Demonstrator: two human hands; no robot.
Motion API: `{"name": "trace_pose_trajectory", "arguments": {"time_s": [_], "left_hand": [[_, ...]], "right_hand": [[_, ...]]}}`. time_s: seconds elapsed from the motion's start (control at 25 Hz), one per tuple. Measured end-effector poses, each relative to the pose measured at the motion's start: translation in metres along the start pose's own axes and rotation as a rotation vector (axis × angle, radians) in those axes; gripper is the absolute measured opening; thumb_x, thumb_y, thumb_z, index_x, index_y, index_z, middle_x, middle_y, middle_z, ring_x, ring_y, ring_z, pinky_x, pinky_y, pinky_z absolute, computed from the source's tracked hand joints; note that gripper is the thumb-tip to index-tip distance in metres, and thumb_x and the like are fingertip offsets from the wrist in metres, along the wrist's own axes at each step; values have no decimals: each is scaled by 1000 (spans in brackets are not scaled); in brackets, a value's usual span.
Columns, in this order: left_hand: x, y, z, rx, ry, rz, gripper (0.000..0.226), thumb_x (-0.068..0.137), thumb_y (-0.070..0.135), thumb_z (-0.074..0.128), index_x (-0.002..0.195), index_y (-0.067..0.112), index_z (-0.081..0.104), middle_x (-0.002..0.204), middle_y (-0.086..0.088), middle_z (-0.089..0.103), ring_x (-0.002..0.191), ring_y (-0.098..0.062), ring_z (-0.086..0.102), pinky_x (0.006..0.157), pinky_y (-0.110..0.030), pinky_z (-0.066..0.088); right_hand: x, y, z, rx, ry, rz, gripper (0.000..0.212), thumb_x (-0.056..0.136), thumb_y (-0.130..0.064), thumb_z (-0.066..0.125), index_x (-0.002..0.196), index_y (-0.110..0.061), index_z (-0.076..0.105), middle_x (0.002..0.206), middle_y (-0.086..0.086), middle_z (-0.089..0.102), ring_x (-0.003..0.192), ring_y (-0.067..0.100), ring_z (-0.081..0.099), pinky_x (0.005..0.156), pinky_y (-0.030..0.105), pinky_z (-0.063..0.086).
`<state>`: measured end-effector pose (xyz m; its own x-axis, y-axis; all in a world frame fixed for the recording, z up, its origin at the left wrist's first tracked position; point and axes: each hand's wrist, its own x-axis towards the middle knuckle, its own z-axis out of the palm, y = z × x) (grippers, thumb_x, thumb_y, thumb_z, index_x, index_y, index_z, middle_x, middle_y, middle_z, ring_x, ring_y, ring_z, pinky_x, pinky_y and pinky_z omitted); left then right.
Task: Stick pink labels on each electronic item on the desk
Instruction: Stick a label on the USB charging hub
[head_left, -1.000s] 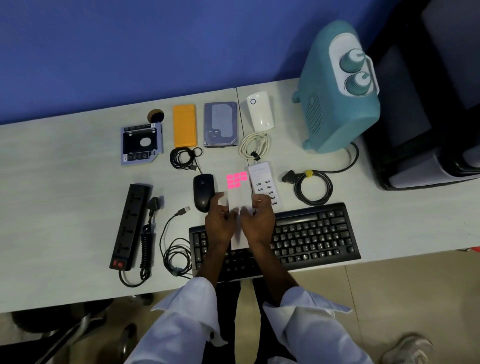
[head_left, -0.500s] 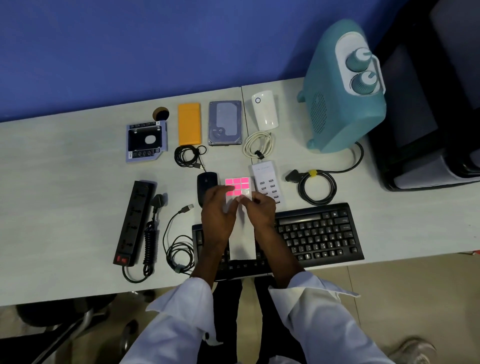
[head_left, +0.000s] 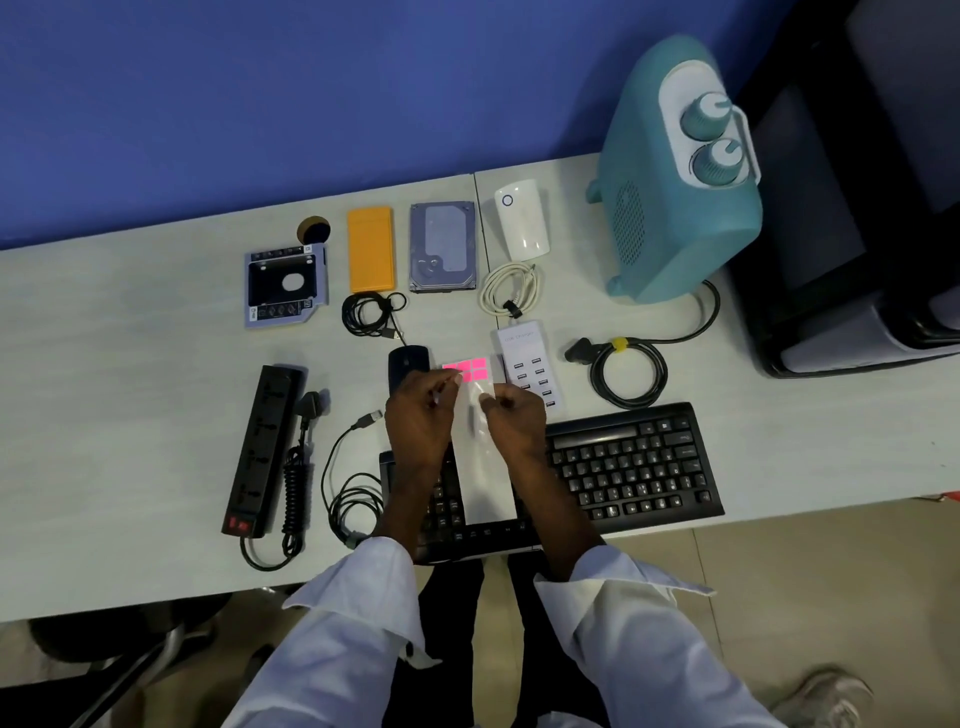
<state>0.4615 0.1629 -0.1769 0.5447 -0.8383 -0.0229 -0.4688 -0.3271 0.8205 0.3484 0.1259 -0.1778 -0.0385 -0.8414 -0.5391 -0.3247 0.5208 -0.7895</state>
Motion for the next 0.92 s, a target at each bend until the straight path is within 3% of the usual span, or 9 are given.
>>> {"name": "trace_pose_trajectory", "arguments": {"time_s": [0.08,0.16,0.24,0.32,0.48,0.64,0.72,0.8,0.92], "left_hand": [[1,0,-1,-107,0,-46,15,92,23,70,101,14,78,95,1,77,84,-9,72,81,-32,58],[-2,4,3,-177,-59,-65,15,91,19,71,102,12,78,98,1,77,87,-12,73,83,-36,59],[-5,8,10,-206,-135,-62,13,91,15,71,101,11,78,100,1,77,88,-15,73,83,-39,59],[-7,11,19,-219,-187,-56,11,89,8,71,99,8,77,97,1,77,89,-16,72,84,-43,59],[-4,24,33,-199,-232,-39,14,84,1,74,92,12,68,88,2,72,81,-13,71,76,-38,60],[1,37,50,-147,-265,21,24,82,5,77,89,23,63,90,0,73,80,-9,72,72,-35,60],[3,36,61,-110,-237,31,25,80,14,81,97,23,64,94,1,71,81,-12,70,72,-36,59],[5,37,76,14,-165,23,45,78,25,83,117,18,61,109,-4,62,95,-20,64,82,-36,55],[9,49,108,266,-122,-107,89,72,40,84,145,12,40,128,-16,46,118,-32,48,91,-39,46]], "right_hand": [[-4,3,1,-200,133,-191,26,82,-16,66,106,-8,67,97,8,70,86,20,65,82,30,51],[-5,3,-1,-185,219,-271,27,82,-24,64,105,-10,64,97,4,67,85,17,63,80,31,52],[0,-6,-8,102,81,-48,21,87,-30,65,93,-11,70,85,3,72,76,17,65,73,32,56],[4,-11,-19,350,-61,169,16,89,-25,69,89,-10,74,77,6,72,69,19,64,60,28,52],[10,-8,-47,371,-96,116,13,86,-6,69,92,-13,78,82,5,73,73,14,65,68,29,53],[22,-6,-72,347,-68,73,13,85,-2,69,95,-3,78,80,12,73,62,10,64,54,15,47],[29,-5,-80,342,-5,70,7,86,-5,71,88,-7,76,78,12,73,58,7,63,53,16,47],[38,0,-85,348,88,78,7,84,-10,74,83,-17,76,78,11,73,61,13,62,59,25,48],[48,3,-93,389,163,95,6,83,-11,75,82,-16,76,76,8,72,67,16,62,64,28,48]]}}
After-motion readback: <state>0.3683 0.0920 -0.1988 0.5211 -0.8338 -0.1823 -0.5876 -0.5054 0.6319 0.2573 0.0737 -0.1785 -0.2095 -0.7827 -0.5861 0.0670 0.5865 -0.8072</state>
